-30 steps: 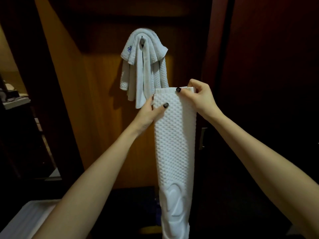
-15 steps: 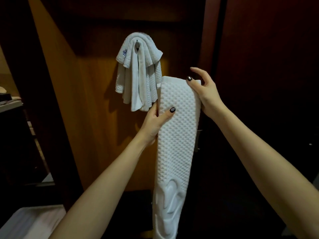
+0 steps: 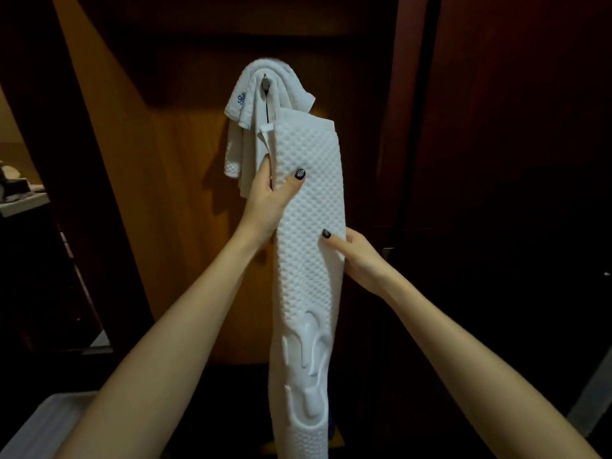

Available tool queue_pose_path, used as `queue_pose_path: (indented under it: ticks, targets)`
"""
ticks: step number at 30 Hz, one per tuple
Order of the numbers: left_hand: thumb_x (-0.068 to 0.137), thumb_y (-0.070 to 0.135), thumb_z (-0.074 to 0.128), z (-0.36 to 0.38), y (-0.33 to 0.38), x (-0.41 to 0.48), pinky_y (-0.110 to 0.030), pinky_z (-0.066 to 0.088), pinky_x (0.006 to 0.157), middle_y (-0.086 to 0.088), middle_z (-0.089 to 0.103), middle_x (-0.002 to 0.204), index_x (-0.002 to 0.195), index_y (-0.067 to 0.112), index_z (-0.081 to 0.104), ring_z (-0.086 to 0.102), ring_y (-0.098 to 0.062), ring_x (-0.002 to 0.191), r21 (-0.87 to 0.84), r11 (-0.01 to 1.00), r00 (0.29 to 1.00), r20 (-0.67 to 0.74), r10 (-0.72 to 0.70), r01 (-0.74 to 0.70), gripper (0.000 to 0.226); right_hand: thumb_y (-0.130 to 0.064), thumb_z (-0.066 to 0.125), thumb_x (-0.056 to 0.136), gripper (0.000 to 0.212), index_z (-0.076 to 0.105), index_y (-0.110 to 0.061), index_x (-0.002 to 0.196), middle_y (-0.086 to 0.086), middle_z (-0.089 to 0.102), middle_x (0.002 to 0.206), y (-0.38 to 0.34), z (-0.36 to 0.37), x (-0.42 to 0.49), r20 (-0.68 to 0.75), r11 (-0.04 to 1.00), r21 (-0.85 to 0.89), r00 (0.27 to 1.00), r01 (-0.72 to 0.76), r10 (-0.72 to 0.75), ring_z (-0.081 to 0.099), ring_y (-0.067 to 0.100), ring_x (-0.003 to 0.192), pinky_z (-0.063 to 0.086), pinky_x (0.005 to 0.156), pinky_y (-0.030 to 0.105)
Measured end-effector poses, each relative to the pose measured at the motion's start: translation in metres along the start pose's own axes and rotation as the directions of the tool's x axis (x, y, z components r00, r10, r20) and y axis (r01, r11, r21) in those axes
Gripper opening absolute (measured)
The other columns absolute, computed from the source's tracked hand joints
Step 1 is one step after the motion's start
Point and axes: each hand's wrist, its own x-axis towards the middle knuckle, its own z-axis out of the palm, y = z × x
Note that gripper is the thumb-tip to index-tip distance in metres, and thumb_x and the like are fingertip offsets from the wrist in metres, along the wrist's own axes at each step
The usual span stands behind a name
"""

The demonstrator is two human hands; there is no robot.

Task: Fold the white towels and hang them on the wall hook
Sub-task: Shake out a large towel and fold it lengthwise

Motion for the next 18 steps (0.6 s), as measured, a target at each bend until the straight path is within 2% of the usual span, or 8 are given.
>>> queue_pose_path:
  ticks: [3,5,7,8,10,12,15,18]
  targets:
    - [0.092,0.023,0.06,-0.017,0.007,0.01,-0.042,0.048,0.1,-0.003,0.054,0.136,0.138,0.022,0.039,0.055,-0.016,0.122,0.178,0.981,0.996,-0.009,0.084,-0.081,0.051,-0.025,0.071,0.082,0.046,0.06,-0.015,0.126,0.002,0.068,0.123,-0.002,0.01,0.001,0.008,0.997,0.031,0.998,0.065,-0.066,0.065,0.021,0.112,0.054,0.086,0.028]
    - [0.094,0.026,0.059,-0.028,0.009,0.021,-0.026,0.047,0.099,0.0,0.051,0.138,0.143,0.015,0.034,0.053,-0.007,0.121,0.338,0.934,0.991,-0.018,0.133,-0.119,0.057,-0.02,0.069,0.086,0.041,0.059,-0.017,0.127,0.002,0.067,0.125,-0.009,0.015,0.002,0.002,0.989,0.058,0.991,0.135,-0.135,0.064,0.021,0.114,0.054,0.087,0.029]
    - [0.095,0.028,0.058,-0.033,0.008,0.032,-0.011,0.047,0.089,0.005,0.052,0.132,0.141,0.011,0.035,0.055,0.003,0.108,0.435,0.894,0.991,-0.026,0.129,-0.105,0.054,-0.015,0.066,0.09,0.039,0.058,-0.017,0.128,0.004,0.066,0.127,-0.016,0.022,0.004,0.011,0.981,0.06,0.983,0.183,-0.184,0.063,0.023,0.116,0.054,0.09,0.032]
    - [0.094,0.028,0.058,-0.034,0.006,0.037,-0.012,0.048,0.086,0.006,0.052,0.127,0.138,0.009,0.037,0.055,0.006,0.101,0.45,0.891,0.994,-0.047,0.097,-0.066,0.052,-0.013,0.065,0.091,0.038,0.057,-0.015,0.128,0.005,0.065,0.127,-0.019,0.025,0.004,-0.004,0.978,0.045,0.979,0.202,-0.202,0.063,0.024,0.116,0.054,0.093,0.035]
    - [0.094,0.028,0.059,-0.037,0.001,0.045,-0.029,0.05,0.093,0.003,0.054,0.125,0.133,0.008,0.039,0.056,-0.002,0.104,0.418,0.907,0.996,-0.09,-0.015,0.052,0.049,-0.009,0.066,0.091,0.037,0.055,-0.01,0.126,0.008,0.066,0.124,-0.024,0.028,0.005,-0.103,0.976,-0.002,0.971,0.216,-0.215,0.065,0.022,0.111,0.055,0.092,0.039]
    - [0.094,0.028,0.058,-0.041,-0.006,0.048,-0.039,0.051,0.096,-0.002,0.057,0.129,0.131,0.008,0.043,0.058,-0.014,0.114,0.308,0.942,0.99,-0.074,-0.119,0.136,0.045,-0.01,0.07,0.087,0.039,0.05,-0.005,0.121,0.008,0.066,0.117,-0.027,0.028,0.004,-0.227,0.98,-0.04,0.954,0.193,-0.197,0.069,0.015,0.1,0.055,0.081,0.036]
    - [0.095,0.039,0.054,-0.032,-0.019,0.023,-0.025,0.054,0.084,0.005,0.068,0.118,0.125,0.015,0.057,0.063,-0.013,0.111,0.024,0.973,0.972,0.047,-0.232,0.231,0.039,-0.01,0.073,0.085,0.06,0.04,-0.01,0.134,0.001,0.061,0.121,-0.028,0.021,0.003,-0.292,0.969,-0.065,0.924,0.238,-0.247,0.068,0.008,0.1,0.055,0.076,0.026]
    - [0.093,0.047,0.048,-0.013,-0.047,-0.022,-0.02,0.053,0.081,0.007,0.071,0.109,0.104,0.027,0.072,0.065,-0.009,0.107,-0.071,0.939,0.941,0.071,-0.332,0.337,0.033,-0.008,0.071,0.087,0.091,0.014,-0.033,0.153,0.002,0.048,0.143,-0.036,0.01,0.003,-0.251,0.942,-0.039,0.909,0.334,-0.333,0.06,0.012,0.119,0.056,0.088,0.031]
